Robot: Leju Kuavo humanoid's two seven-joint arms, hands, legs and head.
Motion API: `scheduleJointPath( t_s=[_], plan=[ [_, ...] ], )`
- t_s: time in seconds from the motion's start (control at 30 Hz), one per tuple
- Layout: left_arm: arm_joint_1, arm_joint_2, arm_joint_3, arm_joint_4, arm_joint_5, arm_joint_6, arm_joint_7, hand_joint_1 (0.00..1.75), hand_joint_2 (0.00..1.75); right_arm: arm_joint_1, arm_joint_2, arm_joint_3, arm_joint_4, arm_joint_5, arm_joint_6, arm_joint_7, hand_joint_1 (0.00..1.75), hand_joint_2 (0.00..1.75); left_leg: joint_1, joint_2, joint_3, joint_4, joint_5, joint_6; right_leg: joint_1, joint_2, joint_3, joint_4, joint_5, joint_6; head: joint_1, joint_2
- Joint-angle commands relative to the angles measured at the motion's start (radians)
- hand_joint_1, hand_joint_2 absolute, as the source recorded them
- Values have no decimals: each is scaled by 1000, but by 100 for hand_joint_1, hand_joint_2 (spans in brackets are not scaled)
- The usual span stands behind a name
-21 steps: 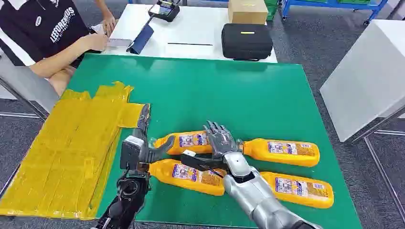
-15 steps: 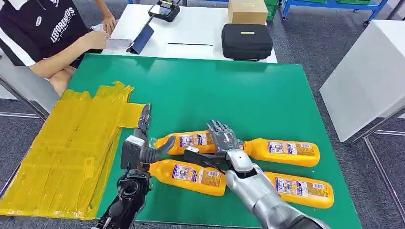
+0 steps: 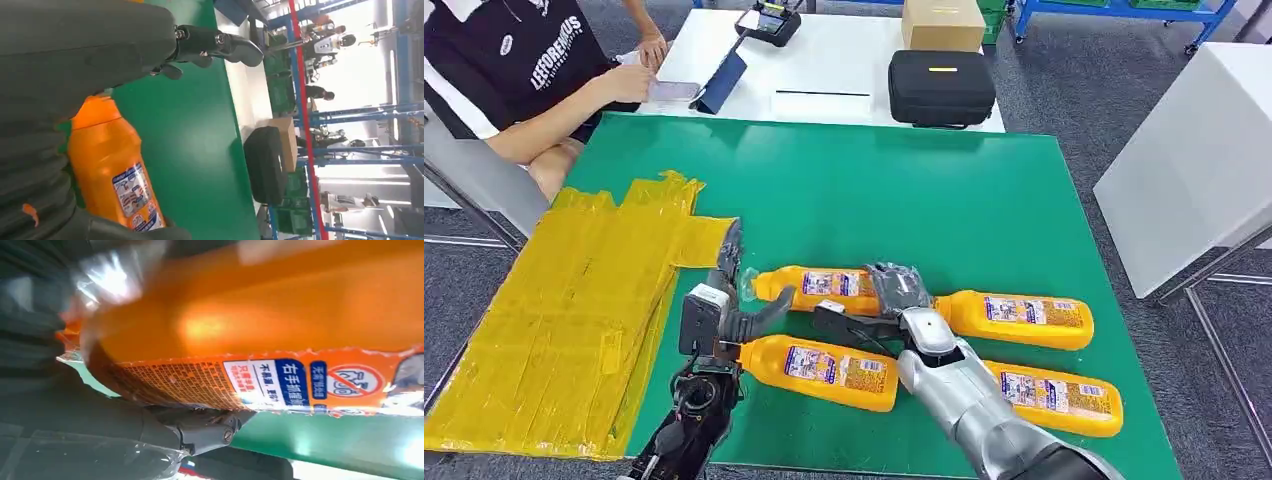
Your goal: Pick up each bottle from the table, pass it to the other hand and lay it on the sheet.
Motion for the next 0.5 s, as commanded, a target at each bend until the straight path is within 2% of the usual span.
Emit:
scheduleJointPath(
  t_s=[0.03,0.17,0.23,0.37,0.4,0.43,0.47,0.5],
  plan=[
    [-46,12,-15,69,7,-6,3,0,175,21,-24,-18,91,12,12,15,168,175,0,-3,4,-1,-1,-1,1,-4,5,-1,-2,-1,0,0],
    [-46,12,-15,69,7,-6,3,0,175,21,-24,-18,91,12,12,15,168,175,0,-3,3,-1,-1,-1,1,-3,4,-1,-1,-1,0,0],
    [-44,14,-15,67,9,-3,3,0,175,23,-17,-30,83,7,-28,10,173,175,0,-3,5,-1,-1,-1,1,-4,6,-1,-2,-1,0,0],
    [-9,22,-9,22,9,2,3,0,175,24,10,-109,41,-39,-212,-14,175,175,0,-1,3,-1,-1,-1,1,-2,4,-1,-1,-1,0,0],
    [-6,23,-8,17,8,3,3,0,175,25,12,-117,35,-46,-223,-21,175,175,0,-1,6,-1,-2,-2,0,-2,6,-1,-3,-2,0,0],
    [7,23,-4,-3,15,-12,3,0,175,39,26,-174,-6,-110,-290,-79,175,175,0,0,4,-1,-2,-1,0,-1,4,-1,-2,-1,0,0],
    [7,23,-4,-3,15,-12,3,0,175,39,26,-174,-6,-110,-290,-79,175,175,0,0,3,-1,-1,-1,0,-1,3,-1,-1,-1,0,0],
    [21,25,-5,-34,3,-8,3,0,175,52,40,-234,-43,-177,-351,-140,175,175,0,1,5,-1,-3,-2,0,-1,5,0,-2,-2,0,0]
  ],
)
